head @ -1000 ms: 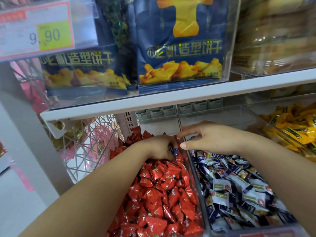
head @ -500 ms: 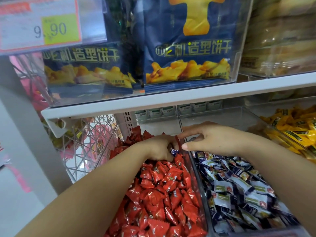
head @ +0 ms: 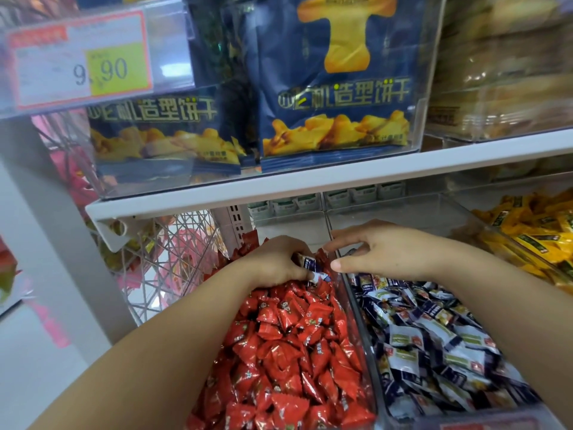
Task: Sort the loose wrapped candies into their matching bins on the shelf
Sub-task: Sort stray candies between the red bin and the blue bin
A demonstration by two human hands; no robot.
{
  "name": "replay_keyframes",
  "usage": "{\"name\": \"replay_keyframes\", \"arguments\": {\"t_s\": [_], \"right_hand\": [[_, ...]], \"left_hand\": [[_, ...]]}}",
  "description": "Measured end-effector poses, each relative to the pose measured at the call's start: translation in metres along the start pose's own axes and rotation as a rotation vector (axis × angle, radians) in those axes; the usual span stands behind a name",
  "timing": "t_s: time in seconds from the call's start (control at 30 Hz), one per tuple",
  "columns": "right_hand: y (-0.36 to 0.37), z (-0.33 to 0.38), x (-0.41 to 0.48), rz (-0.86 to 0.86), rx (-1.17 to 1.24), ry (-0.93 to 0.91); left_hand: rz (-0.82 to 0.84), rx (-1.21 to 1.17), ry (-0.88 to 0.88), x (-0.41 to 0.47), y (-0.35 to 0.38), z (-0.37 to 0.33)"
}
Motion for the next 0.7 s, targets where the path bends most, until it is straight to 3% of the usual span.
{"name": "replay_keyframes", "arguments": {"t_s": [0.23,0.47,0.7], "right_hand": [[0.002,0.005,-0.015,-0.044,0.014,-0.032],[-0.007,0.002,-0.081,-0.334,0.182,-0.001],[0.002,-0.013,-0.121,-0.467,0.309,0.095]], "left_hand": [[-0.220,-0.020,-0.034,-0.035,-0.027,-0.008],[-0.318,-0.211,-0.029,-0.068,-0.041,-0.043],[-0.120,-0.428,-0.029,-0.050,-0.012,-0.110]]}}
Point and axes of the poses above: each hand's wrist, its own x-axis towards the middle knuckle, its own y-axis out of the palm, z = x × y, the point moved 1 cm from there along x, towards the middle knuckle, and after that the axes turned 4 degrees about x, right-handed, at the moved point
